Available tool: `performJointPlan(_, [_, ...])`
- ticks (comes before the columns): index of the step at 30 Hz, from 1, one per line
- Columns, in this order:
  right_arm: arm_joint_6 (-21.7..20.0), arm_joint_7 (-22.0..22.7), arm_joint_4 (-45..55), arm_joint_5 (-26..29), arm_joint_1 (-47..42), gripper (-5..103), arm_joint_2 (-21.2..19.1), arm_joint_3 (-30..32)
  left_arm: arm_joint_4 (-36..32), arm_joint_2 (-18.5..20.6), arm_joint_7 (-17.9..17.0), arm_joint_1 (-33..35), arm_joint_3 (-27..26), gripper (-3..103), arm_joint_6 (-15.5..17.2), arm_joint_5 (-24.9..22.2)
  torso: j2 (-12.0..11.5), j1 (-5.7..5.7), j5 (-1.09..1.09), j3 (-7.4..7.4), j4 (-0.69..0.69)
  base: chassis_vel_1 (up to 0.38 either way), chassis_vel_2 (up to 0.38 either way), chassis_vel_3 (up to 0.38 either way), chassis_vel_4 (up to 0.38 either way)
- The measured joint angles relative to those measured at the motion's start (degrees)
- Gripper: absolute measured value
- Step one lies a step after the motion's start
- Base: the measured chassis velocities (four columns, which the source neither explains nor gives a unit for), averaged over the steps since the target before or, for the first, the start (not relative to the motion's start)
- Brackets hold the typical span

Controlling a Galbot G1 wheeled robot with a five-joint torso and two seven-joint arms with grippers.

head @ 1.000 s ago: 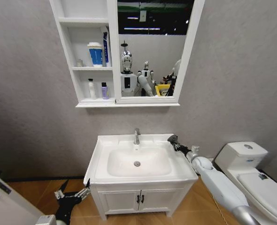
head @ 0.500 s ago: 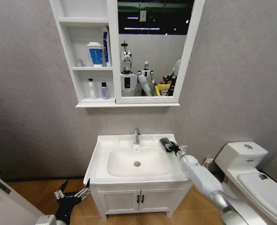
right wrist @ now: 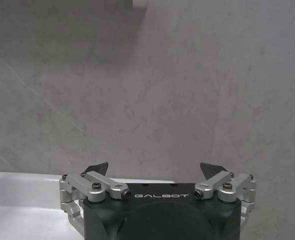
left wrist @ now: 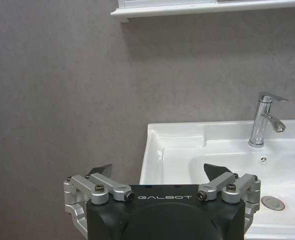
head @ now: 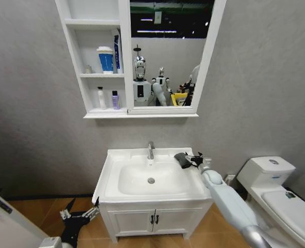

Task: Move facial cleanser and shampoo from washbasin to cabinet, then wipe washbasin with towel.

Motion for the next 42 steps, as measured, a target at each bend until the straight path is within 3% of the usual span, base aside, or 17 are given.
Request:
performJointPlan(1, [0.00, 0.00, 0.00, 0.00, 0.00, 100, 0.00, 0.00, 0.00, 0.00, 0.00, 0.00, 0.00, 100, 0.00, 0.00, 0.00, 0.00, 0.00, 0.00, 0.00, 0.000, 0.000, 0.000, 0.000])
performJointPlan(3, [-1.35, 0.16, 11.87, 0.37, -10.55, 100, -0.72, 6.76, 0.00, 0.00, 0.01, 0.00, 0.00, 100, 0.00, 0.00, 0.00, 0.00, -0.04, -0.01, 0.04, 0.000, 0.000, 0.000, 0.000])
performJointPlan(4, [-1.35, 0.16, 11.87, 0.37, -10.55, 100, -0.72, 6.76, 0.00, 0.00, 0.01, 0.00, 0.00, 100, 0.00, 0.00, 0.00, 0.00, -0.04, -0.01, 0.04, 0.000, 0.000, 0.000, 0.000])
performJointPlan(6, [-2.53, 1.30, 21.93, 0.44, -22.15, 100, 0.60, 13.09, 0.00, 0.00, -0.01, 0.00, -0.01, 100, 0.00, 0.00, 0.00, -0.01, 0.00, 0.00, 0.01, 0.000, 0.000, 0.000, 0.000])
performJointPlan(7, [-2.53, 1.30, 21.93, 0.44, -22.15, 100, 0.60, 13.09, 0.00, 0.00, -0.01, 0.00, -0.01, 100, 0.00, 0.00, 0.00, -0.01, 0.00, 0.00, 0.01, 0.000, 0.000, 0.000, 0.000])
performJointPlan(10, [-2.68, 2.32, 37.22, -1.03, -38.88, 100, 6.67, 19.83, 0.00, 0.01, -0.01, 0.00, -0.01, 100, -0.02, 0.00, 0.00, -0.01, -0.03, -0.01, 0.03, 0.000, 0.000, 0.000, 0.000])
performJointPlan(11, [-2.68, 2.32, 37.22, -1.03, -38.88, 100, 6.67, 19.83, 0.00, 0.01, -0.01, 0.00, -0.01, 100, -0.02, 0.00, 0.00, -0.01, -0.03, -0.01, 0.03, 0.000, 0.000, 0.000, 0.000])
performJointPlan(14, [-0.30, 2.17, 46.61, -4.39, -52.31, 100, 16.82, 22.70, 0.00, -0.01, -0.01, 0.00, 0.00, 100, -0.02, 0.00, 0.01, -0.02, -0.05, -0.01, 0.02, 0.000, 0.000, 0.000, 0.000])
performJointPlan(15, [-0.30, 2.17, 46.61, -4.39, -52.31, 100, 16.82, 22.70, 0.00, -0.01, -0.01, 0.00, 0.00, 100, -0.02, 0.00, 0.01, -0.02, -0.05, -0.01, 0.02, 0.000, 0.000, 0.000, 0.000])
performJointPlan(18, [3.15, 2.08, 51.95, -8.84, -61.16, 100, 23.45, 23.00, 0.00, 0.00, -0.01, 0.00, -0.01, 100, -0.02, 0.00, 0.01, -0.01, -0.05, -0.01, 0.02, 0.000, 0.000, 0.000, 0.000])
performJointPlan(25, [6.25, 1.91, 53.91, -16.32, -65.09, 100, 27.41, 20.49, 0.00, 0.00, 0.00, 0.00, -0.01, 100, -0.02, 0.00, 0.00, 0.01, -0.03, 0.00, 0.04, 0.000, 0.000, 0.000, 0.000])
performJointPlan(42, [6.39, 3.44, 54.15, -18.12, -65.29, 100, 26.79, 20.46, 0.00, 0.00, 0.00, 0.00, -0.01, 100, -0.01, 0.00, 0.00, 0.01, -0.03, 0.01, 0.04, 0.000, 0.000, 0.000, 0.000])
